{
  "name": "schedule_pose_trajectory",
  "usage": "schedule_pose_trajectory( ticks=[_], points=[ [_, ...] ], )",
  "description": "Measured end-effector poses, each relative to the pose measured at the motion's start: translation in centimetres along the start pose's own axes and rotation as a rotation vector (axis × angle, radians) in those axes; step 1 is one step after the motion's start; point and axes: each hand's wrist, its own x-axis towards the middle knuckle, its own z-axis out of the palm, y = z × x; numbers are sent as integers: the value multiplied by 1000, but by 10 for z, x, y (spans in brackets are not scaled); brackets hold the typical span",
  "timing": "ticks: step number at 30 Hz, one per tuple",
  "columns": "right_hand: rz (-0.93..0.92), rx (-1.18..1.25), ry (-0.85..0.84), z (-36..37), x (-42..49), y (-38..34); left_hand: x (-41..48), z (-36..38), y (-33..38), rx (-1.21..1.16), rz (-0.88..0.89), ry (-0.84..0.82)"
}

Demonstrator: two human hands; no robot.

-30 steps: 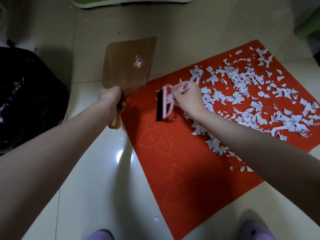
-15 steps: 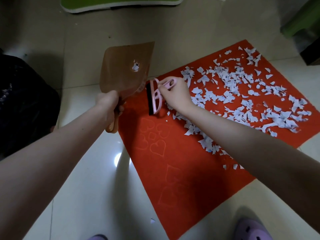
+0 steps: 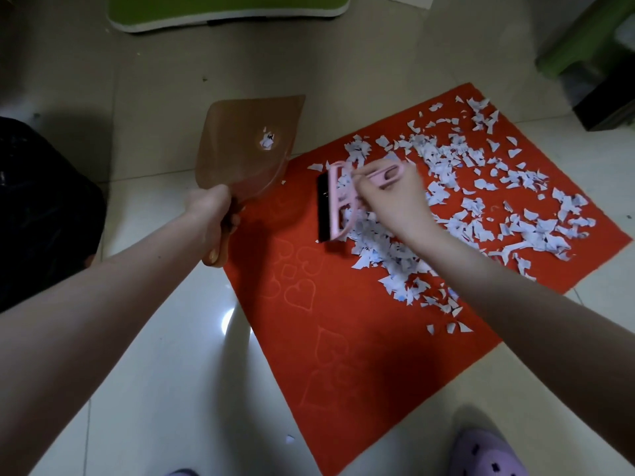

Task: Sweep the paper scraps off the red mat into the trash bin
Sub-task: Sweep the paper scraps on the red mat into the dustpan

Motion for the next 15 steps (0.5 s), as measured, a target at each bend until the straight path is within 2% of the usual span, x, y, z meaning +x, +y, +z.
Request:
schedule_pose_trajectory(
  ticks=[3, 6, 12, 15],
  points=[
    [-15, -22, -135, 25, -11, 2, 0, 4, 2, 9, 9, 3],
    [-22, -118, -196, 30, -14, 11, 0, 6, 5, -9, 7, -7],
    [5, -352, -60, -24, -13, 13, -4, 7, 6, -8, 20, -4],
    [-21, -260, 4, -35, -13, 8, -3, 6, 3, -4, 3, -11]
  ],
)
